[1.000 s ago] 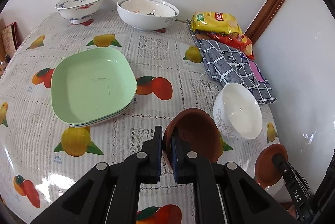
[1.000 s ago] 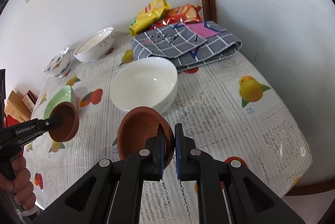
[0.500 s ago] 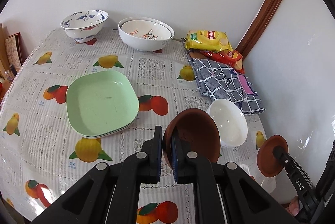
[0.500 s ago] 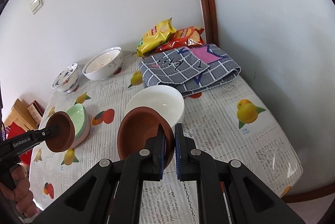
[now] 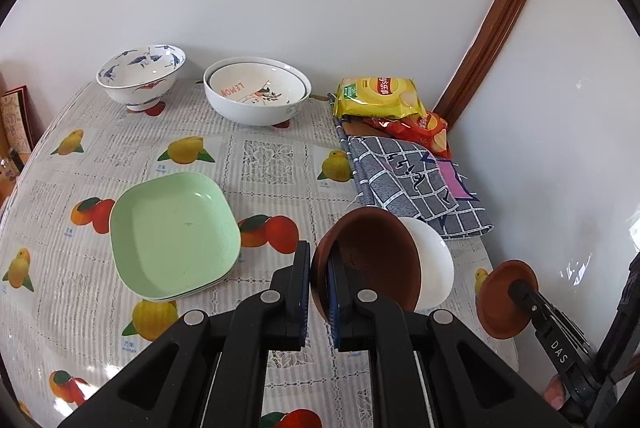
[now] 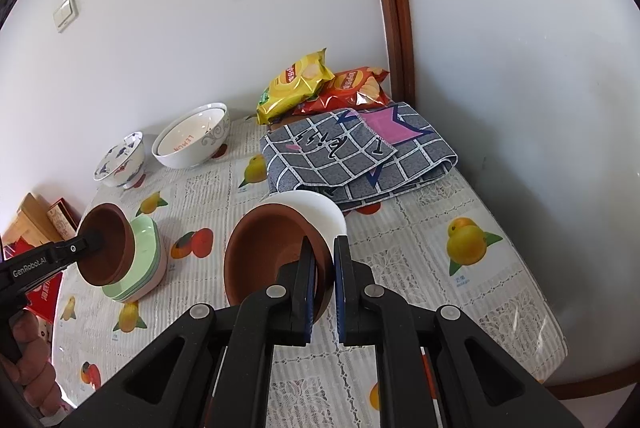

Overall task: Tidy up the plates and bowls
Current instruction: 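Carry the brown clay bowl with the right gripper over the white bowl, then lower the brown clay bowl into the white bowl and open the right gripper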

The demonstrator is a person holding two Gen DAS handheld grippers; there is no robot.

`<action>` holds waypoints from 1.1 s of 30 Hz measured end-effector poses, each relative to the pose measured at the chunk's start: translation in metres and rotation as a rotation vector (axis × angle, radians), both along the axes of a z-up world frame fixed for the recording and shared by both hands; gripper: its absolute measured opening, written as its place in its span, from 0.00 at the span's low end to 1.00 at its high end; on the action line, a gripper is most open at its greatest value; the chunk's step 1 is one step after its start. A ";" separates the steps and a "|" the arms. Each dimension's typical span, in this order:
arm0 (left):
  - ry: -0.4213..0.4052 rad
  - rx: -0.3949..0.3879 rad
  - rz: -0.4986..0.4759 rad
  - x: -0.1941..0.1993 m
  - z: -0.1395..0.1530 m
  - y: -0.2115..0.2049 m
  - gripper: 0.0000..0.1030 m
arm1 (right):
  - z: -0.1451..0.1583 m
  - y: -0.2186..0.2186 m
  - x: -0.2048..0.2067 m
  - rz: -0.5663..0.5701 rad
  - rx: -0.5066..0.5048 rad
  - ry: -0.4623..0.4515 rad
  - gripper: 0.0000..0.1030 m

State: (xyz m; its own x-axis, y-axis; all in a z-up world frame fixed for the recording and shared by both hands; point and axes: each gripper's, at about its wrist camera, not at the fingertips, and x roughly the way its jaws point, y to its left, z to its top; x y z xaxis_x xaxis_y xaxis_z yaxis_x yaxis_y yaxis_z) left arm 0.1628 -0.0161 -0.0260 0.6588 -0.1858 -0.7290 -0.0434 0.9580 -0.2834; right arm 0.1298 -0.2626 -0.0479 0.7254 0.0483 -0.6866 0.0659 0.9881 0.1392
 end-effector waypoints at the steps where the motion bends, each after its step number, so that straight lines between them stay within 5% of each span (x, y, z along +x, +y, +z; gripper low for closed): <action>1: -0.003 0.000 -0.002 0.001 0.001 -0.001 0.08 | 0.000 0.000 0.002 0.001 -0.001 0.001 0.08; 12: -0.024 0.027 -0.011 0.019 0.002 -0.008 0.08 | -0.017 0.009 0.027 0.021 -0.017 0.033 0.08; 33: 0.059 -0.003 0.045 0.047 -0.038 0.029 0.08 | -0.069 0.034 0.076 0.034 -0.103 0.135 0.08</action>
State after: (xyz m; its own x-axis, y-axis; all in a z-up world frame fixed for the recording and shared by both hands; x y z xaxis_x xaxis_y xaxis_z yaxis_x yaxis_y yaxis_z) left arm 0.2102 0.0133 -0.0644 0.6223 -0.1590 -0.7665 -0.1033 0.9539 -0.2817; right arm 0.2055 -0.2284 -0.1165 0.6255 -0.0040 -0.7802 0.0434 0.9986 0.0297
